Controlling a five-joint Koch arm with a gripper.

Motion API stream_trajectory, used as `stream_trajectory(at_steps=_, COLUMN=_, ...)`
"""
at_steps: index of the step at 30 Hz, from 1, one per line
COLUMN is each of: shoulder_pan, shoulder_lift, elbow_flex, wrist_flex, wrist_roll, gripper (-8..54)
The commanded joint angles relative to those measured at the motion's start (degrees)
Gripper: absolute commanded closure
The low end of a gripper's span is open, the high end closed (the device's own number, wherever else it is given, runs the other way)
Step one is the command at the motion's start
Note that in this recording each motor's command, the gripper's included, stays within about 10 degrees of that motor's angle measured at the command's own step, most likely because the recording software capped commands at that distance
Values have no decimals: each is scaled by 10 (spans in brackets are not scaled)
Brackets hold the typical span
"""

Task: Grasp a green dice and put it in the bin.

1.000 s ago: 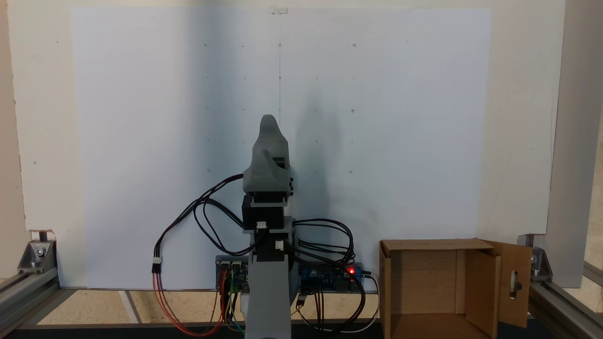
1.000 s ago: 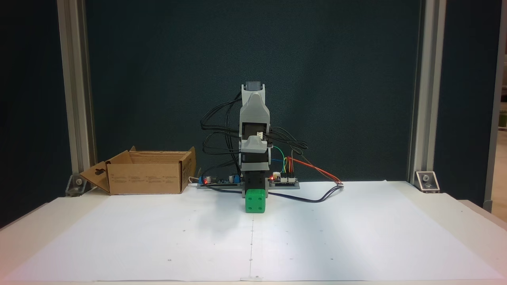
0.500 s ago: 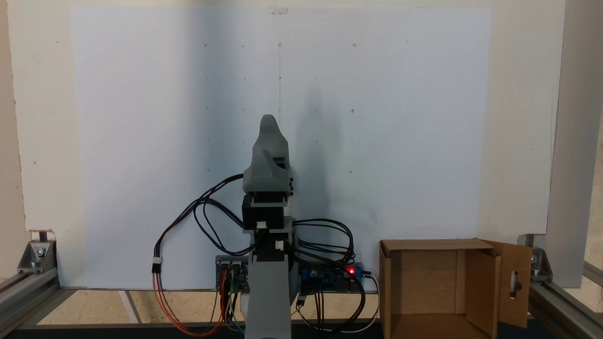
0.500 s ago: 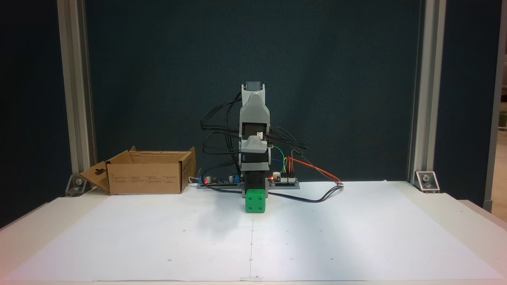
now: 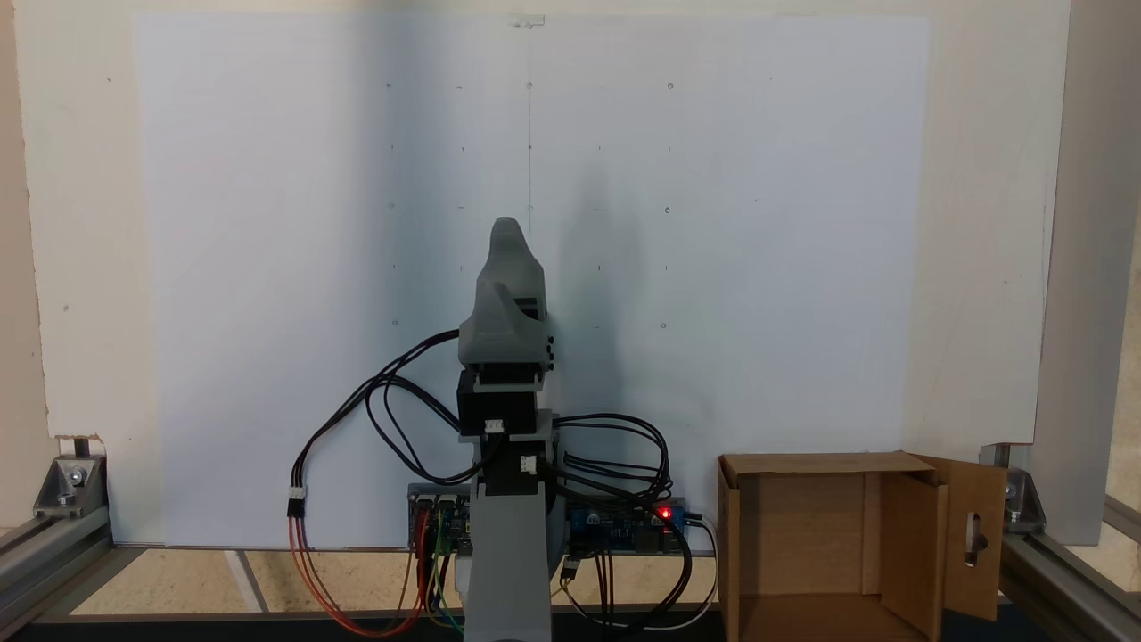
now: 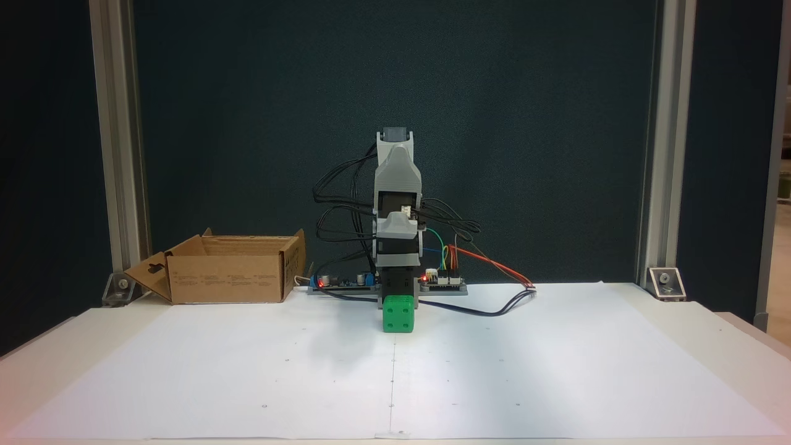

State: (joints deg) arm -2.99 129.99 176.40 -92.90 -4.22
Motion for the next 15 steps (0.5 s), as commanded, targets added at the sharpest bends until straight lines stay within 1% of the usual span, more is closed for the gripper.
stream_trajectory(at_steps=1, shoulder_pan=-18, shoulder_lift=55, elbow_flex=27, wrist_flex=-19, wrist_roll=-25, gripper=7)
stream_trajectory(at_steps=3, shoulder_pan=-25, shoulder_lift=55, elbow_flex=27, wrist_flex=-18, wrist_roll=-25, gripper=7)
stream_trajectory(at_steps=4, shoulder_pan=-27, shoulder_lift=55, elbow_flex=27, wrist_flex=-18, wrist_roll=-44, gripper=7)
stream_trajectory(at_steps=5, shoulder_pan=-28, shoulder_lift=54, elbow_flex=27, wrist_flex=-18, wrist_roll=-85, gripper=4)
stream_trajectory(at_steps=7, shoulder_pan=-36, shoulder_lift=54, elbow_flex=27, wrist_flex=-18, wrist_roll=-117, gripper=4)
stream_trajectory(at_steps=15, shoulder_pan=-47, shoulder_lift=54, elbow_flex=20, wrist_flex=6, wrist_roll=-119, gripper=18)
